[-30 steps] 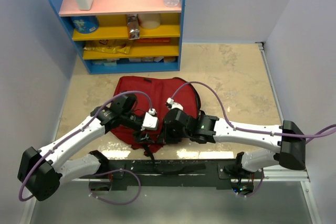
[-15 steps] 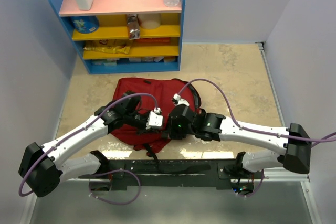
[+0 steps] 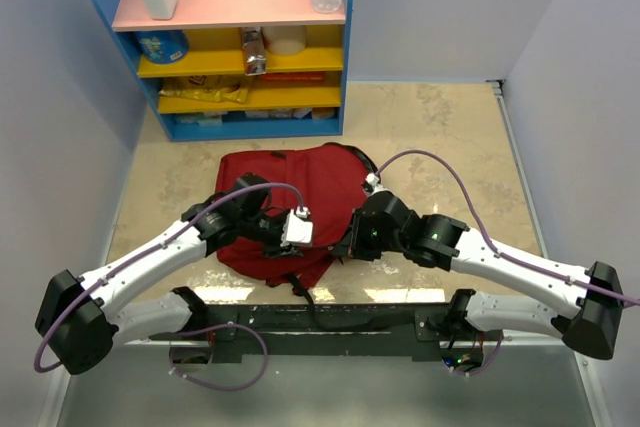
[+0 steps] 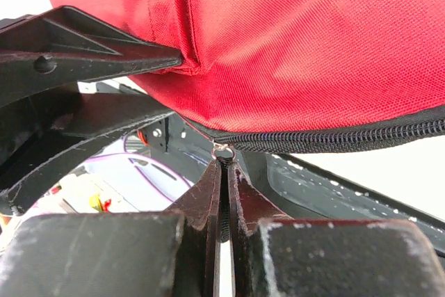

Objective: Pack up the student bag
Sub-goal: Zip the student bag at the center of the board.

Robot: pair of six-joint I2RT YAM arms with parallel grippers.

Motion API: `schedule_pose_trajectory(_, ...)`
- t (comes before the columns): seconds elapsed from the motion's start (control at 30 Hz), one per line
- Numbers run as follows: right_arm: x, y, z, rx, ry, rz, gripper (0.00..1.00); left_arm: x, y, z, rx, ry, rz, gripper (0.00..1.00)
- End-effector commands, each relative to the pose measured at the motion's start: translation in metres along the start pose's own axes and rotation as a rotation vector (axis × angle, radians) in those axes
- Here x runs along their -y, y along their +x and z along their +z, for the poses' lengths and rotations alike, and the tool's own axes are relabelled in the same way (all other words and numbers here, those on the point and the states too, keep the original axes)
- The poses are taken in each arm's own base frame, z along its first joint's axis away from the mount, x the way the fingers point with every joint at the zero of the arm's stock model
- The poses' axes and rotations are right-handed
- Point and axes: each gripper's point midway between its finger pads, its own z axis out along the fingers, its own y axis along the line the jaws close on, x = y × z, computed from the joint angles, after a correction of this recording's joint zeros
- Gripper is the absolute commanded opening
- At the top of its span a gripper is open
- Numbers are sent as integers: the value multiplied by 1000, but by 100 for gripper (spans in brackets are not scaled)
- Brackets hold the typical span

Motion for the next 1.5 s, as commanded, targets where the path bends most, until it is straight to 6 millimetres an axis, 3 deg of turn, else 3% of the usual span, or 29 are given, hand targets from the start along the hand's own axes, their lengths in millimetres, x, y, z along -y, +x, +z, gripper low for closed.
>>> schedule_pose_trajectory(0.0,4,-1,-5,1,1,-13,0,12,23,0,-94,11,-30,42)
schedule_pose_trajectory(0.13,-8,8,1,-48,-63,-7,0,8,17,2,-86,-13,-47,42)
schedule_pose_trajectory(0.23,-14,14,8,-97,-71,-31,0,5,7,5,-64,-21,-65,48)
schedule_pose_trajectory(0.3,-9,16,11,-119,-37,-40,0,7,6,13,-66,-6,-75,40)
schedule_pose_trajectory(0.33,-8,16,10,-119,-32,-44,0,11,5,18,-76,7,-63,32)
schedule_pose_trajectory(0.37,-7,14,9,-106,-27,-41,0,13,8,22,-91,22,-67,18)
schedule_pose_trajectory(0.47,1,6,5,-63,1,-25,0,20,7,30,-113,52,-39,2)
schedule_pose_trajectory(0.67,22,-10,6,-37,65,-22,0,34,9,37,-150,112,-1,0)
schedule_pose_trajectory(0.83,86,-30,7,-21,273,-41,0,47,13,34,-173,165,26,0)
schedule_pose_trajectory(0.93,109,-40,-1,-3,341,-27,0,55,21,24,-198,184,51,0)
schedule_pose_trajectory(1.13,113,-49,-19,43,365,-34,0,75,39,1,-262,249,126,0)
schedule_pose_trajectory(1.23,97,-51,-21,52,280,-49,0,85,41,-10,-280,297,149,0)
schedule_pose_trajectory(1.3,72,-59,-21,83,166,-68,0,83,33,-15,-270,299,170,0)
schedule_pose_trajectory(1.33,64,-62,-21,92,125,-82,1,84,30,-19,-272,301,176,8)
schedule_pose_trajectory(1.37,47,-65,-22,103,45,-96,6,76,18,-21,-259,270,189,23)
schedule_pose_trajectory(1.43,39,-62,-22,92,-13,-104,11,63,10,-24,-281,228,192,47)
schedule_pose_trajectory(1.47,29,-62,-21,93,-66,-118,18,54,-5,-27,-265,198,207,53)
